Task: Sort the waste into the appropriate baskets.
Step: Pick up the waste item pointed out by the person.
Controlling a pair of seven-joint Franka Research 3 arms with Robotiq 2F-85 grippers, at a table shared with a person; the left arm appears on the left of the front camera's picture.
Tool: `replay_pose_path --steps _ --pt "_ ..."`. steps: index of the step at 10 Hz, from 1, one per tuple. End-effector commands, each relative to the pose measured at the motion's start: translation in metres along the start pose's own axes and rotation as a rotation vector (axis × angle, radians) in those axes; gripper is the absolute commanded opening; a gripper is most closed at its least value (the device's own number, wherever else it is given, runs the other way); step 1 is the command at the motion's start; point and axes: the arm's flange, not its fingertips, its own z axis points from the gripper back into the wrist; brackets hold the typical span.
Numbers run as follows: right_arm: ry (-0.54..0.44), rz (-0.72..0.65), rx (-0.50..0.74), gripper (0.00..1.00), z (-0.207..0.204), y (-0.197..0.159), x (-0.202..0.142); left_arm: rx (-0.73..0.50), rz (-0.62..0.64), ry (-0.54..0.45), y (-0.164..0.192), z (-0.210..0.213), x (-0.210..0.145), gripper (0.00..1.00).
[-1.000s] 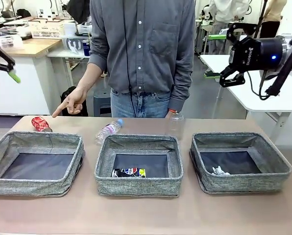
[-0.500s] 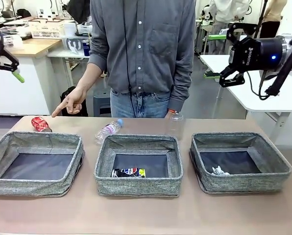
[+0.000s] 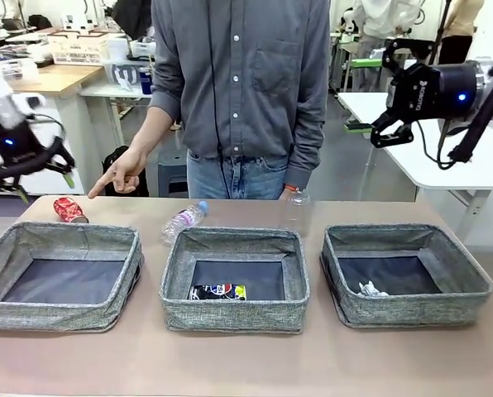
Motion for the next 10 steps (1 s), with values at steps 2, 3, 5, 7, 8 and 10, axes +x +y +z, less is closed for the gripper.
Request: replay_pose_path --steps 2,3,5,7,8,10 --pt "-0.001 0.005 0.010 1.00 0.000 0.002 0.000 0.057 0.001 -0.079 0.012 -0.015 0.024 1.00" --pt "-0.001 0.005 0.010 1.00 0.000 0.002 0.000 0.057 0.085 -0.091 0.016 -0.022 0.029 1.00" --pt "-0.001 0.005 0.010 1.00 0.000 0.002 0.000 0.043 -0.014 -0.028 0.005 -0.019 0.019 1.00" --pt "-0.001 0.005 0.010 1.00 0.000 0.002 0.000 0.045 0.008 -0.045 0.010 -0.026 0.025 1.00" --pt "-0.001 0.005 0.010 1.00 0.000 0.002 0.000 0.026 0.027 -0.090 0.009 -0.030 0.047 1.00" --pt "-0.001 0.005 0.010 1.00 0.000 0.002 0.000 0.029 -0.049 -0.058 0.003 -0.054 0.078 1.00"
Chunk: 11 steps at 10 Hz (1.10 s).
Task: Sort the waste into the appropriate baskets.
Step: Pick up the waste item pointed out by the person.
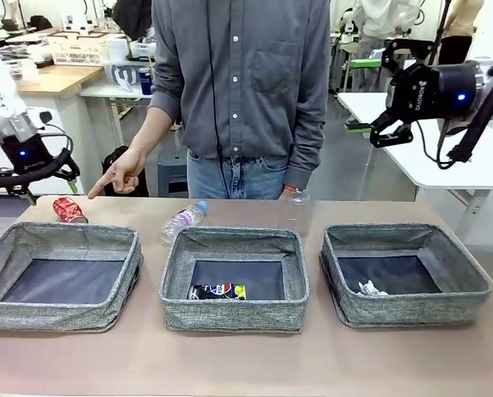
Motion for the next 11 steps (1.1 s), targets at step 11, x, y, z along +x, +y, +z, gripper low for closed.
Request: replay_pose_path --steps 11 --pt "-0.001 0.005 0.009 1.00 0.000 0.002 0.000 0.014 0.131 0.064 0.014 -0.085 0.072 1.00"
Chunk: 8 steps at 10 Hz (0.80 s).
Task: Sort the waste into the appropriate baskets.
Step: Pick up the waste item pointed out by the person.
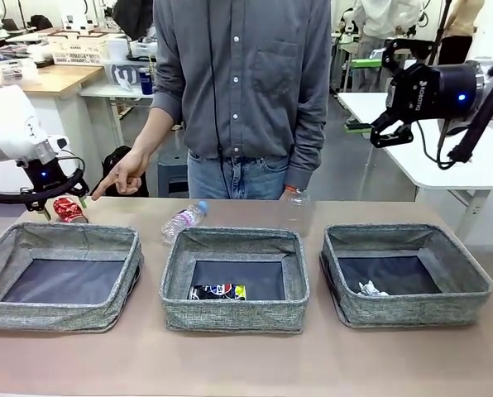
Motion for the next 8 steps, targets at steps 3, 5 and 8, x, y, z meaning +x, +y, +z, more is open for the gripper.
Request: replay_pose_path --steps 3,5,8 --pt "-0.001 0.005 0.009 1.00 0.0000 0.0022 0.0001 0.006 0.018 0.003 -0.0026 0.0017 0.0065 0.70" --pt "-0.001 0.005 0.009 1.00 0.0000 0.0022 0.0001 0.020 0.012 -0.001 -0.0026 0.0015 0.0075 0.10" --pt "-0.001 0.005 0.009 1.00 0.0000 0.0022 0.0001 0.022 0.006 -0.004 -0.0030 0.0007 0.0086 0.00"
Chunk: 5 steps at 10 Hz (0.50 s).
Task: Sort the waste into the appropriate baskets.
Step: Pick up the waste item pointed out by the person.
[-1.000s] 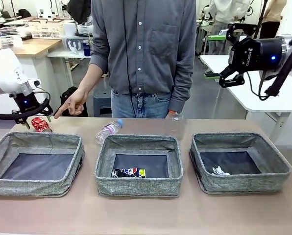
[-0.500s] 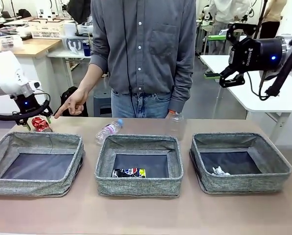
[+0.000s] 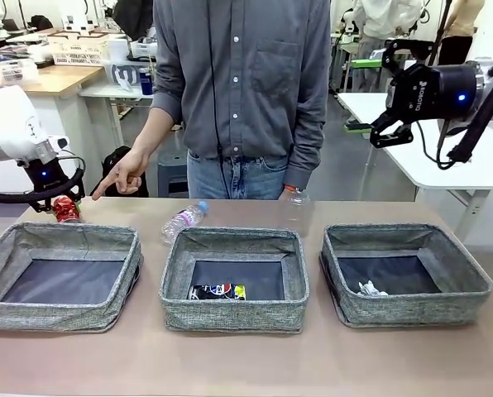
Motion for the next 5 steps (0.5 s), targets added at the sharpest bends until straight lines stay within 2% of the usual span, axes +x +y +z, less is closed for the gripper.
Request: replay_pose_path --steps 1,2,5 --pt "-0.001 0.005 0.009 1.00 0.0000 0.0022 0.0001 0.017 0.006 -0.002 -0.0012 0.0010 0.0057 0.03" --pt "-0.001 0.005 0.009 1.00 0.0000 0.0022 0.0001 0.015 0.005 -0.002 -0.0016 0.0012 0.0057 0.00" --pt "-0.001 0.005 0.009 1.00 0.0000 0.0022 0.0001 -0.002 0.030 0.004 -0.0013 0.0011 0.0044 0.00"
